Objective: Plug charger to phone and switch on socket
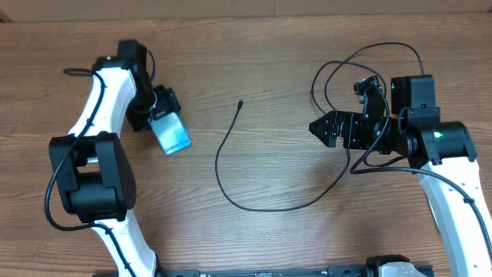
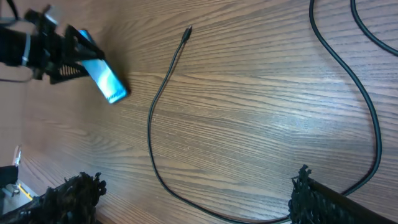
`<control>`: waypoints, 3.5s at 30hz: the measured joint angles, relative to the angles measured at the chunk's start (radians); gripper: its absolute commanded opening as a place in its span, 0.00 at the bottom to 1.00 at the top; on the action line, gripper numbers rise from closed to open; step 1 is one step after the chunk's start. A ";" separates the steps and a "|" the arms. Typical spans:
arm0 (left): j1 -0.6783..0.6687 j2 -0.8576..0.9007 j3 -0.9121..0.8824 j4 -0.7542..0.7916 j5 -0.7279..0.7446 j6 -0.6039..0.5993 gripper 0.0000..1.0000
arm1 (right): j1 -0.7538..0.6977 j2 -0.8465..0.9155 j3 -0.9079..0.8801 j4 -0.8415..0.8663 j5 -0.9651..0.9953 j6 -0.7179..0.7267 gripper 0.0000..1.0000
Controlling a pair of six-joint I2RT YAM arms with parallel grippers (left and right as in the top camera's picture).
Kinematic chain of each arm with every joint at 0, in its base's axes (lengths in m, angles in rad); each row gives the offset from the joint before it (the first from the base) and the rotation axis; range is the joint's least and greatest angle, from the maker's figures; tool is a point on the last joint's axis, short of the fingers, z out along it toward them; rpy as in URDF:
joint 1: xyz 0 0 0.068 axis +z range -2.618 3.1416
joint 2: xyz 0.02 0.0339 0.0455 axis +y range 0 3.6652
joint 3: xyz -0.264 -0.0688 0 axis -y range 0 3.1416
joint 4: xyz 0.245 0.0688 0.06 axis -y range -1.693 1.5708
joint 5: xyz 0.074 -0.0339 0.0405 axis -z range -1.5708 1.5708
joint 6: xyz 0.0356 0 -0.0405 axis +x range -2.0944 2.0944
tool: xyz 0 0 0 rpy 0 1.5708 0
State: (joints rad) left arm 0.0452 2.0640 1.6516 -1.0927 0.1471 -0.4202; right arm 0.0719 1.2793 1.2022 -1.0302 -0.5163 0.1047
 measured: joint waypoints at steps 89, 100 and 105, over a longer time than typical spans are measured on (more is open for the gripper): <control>-0.133 -0.050 -0.322 0.271 -0.190 -0.017 0.78 | 0.000 0.003 0.000 -0.010 0.050 0.000 1.00; -0.134 -0.050 -0.320 0.254 -0.194 -0.024 0.91 | 0.000 0.003 0.000 -0.014 0.050 0.000 1.00; -0.131 -0.051 -0.320 0.255 -0.205 -0.023 1.00 | 0.000 0.003 0.000 -0.015 0.050 0.000 1.00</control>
State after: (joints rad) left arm -0.0856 2.0132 1.3319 -0.8375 -0.0582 -0.4427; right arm 0.0723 1.2823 1.2022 -1.0451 -0.4667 0.1047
